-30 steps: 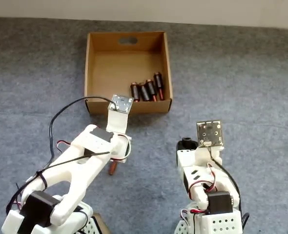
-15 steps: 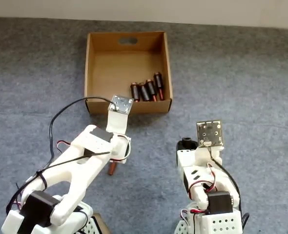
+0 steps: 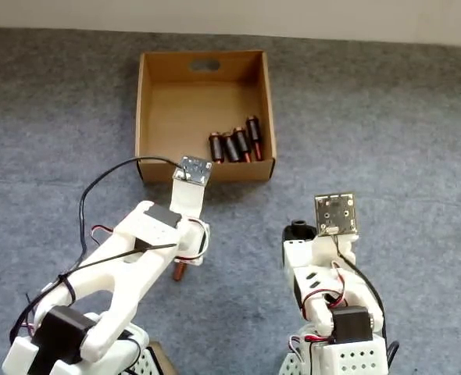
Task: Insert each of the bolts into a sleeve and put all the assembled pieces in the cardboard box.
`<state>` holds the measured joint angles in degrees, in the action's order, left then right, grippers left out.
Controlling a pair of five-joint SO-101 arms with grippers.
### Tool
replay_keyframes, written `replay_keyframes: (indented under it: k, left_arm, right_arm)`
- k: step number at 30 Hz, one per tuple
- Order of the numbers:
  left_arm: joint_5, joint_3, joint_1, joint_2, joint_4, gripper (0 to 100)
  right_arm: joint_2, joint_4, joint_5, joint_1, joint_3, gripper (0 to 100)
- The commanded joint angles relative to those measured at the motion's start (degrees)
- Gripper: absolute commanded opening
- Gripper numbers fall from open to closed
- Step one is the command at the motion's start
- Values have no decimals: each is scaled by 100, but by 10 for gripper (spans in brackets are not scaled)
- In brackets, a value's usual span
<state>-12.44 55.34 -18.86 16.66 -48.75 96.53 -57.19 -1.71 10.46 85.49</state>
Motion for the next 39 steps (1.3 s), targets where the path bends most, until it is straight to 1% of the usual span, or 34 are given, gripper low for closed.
replay_keyframes:
  k: [1, 4, 8, 10, 15, 29, 34, 39]
  left_arm:
    - [26, -57, -48, 13, -26, 170]
    - [26, -66, -22, 13, 53, 166]
    - [18, -57, -22, 13, 246, 101]
    - [18, -57, -31, 13, 255, 86]
    - [18, -48, -22, 13, 255, 121]
    - [9, -66, -31, 13, 264, 123]
    - [-413, -224, -40, 13, 237, 123]
    - [-413, -251, -31, 13, 246, 123]
  right_arm:
    - [57, -13, 26, -48, -31, 6]
    - [57, -13, 26, -48, -31, 6]
    - [57, -13, 26, -48, -31, 6]
    - [57, -13, 18, -48, -31, 6]
    - [57, -13, 18, -48, -31, 6]
    - [57, -13, 18, -48, -31, 6]
    - [57, -13, 18, -48, -31, 6]
    - [57, 4, 18, -57, 84, 6]
